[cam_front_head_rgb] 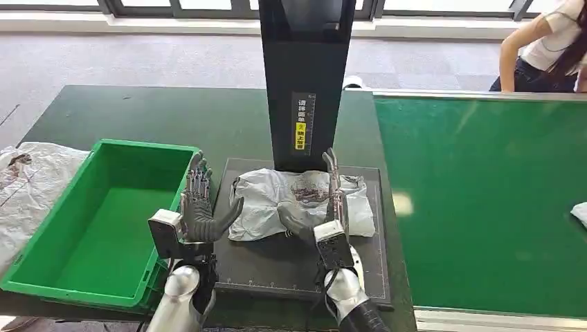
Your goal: Moved the parcel from conveyor to table for the left to box.
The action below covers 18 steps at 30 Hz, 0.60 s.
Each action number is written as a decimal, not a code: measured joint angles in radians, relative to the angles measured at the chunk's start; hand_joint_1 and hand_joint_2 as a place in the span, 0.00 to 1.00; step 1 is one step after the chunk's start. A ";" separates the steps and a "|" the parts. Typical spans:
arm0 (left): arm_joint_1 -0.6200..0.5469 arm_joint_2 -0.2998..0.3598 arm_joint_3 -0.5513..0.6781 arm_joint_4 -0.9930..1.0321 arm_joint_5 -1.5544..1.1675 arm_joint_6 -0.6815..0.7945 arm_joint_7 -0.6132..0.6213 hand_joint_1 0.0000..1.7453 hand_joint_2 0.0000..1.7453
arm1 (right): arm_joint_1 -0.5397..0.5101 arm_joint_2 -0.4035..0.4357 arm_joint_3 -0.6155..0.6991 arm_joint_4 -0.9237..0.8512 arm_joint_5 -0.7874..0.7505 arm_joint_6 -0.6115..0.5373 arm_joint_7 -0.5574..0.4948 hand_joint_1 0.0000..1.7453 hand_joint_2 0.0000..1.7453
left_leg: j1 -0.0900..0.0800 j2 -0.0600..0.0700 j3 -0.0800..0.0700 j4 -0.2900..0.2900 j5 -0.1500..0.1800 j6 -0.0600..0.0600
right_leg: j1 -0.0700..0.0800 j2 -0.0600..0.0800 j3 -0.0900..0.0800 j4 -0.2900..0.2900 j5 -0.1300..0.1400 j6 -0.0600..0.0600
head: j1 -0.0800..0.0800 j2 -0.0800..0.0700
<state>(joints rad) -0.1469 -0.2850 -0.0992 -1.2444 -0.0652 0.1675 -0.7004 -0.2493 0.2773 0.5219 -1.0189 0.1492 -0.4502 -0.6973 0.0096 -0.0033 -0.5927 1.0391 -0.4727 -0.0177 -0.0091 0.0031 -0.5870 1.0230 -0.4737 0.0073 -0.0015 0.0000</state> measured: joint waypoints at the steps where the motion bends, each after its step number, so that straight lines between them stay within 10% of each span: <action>1: 0.000 0.000 0.000 0.000 0.000 0.000 0.000 0.00 1.00 | 0.002 -0.003 0.006 -0.006 0.000 -0.001 0.000 0.00 1.00 | 0.000 0.000 0.000 0.000 0.000 0.000 | 0.000 0.000 0.000 0.000 0.000 0.000 | 0.000 0.000; 18: 0.000 0.000 0.000 0.000 0.000 0.010 0.000 0.00 1.00 | 0.031 -0.035 0.051 -0.114 0.005 -0.064 0.000 0.00 1.00 | 0.000 0.000 0.000 0.000 0.000 0.000 | 0.000 0.000 0.000 0.000 0.000 0.000 | 0.000 0.000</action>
<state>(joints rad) -0.1468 -0.2850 -0.0992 -1.2444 -0.0652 0.1770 -0.7004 -0.2180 0.2426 0.5734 -1.1330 0.1538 -0.5139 -0.6973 0.0095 -0.0034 -0.5928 1.0391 -0.4727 -0.0177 -0.0092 0.0031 -0.5872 1.0230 -0.4738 0.0073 -0.0015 0.0000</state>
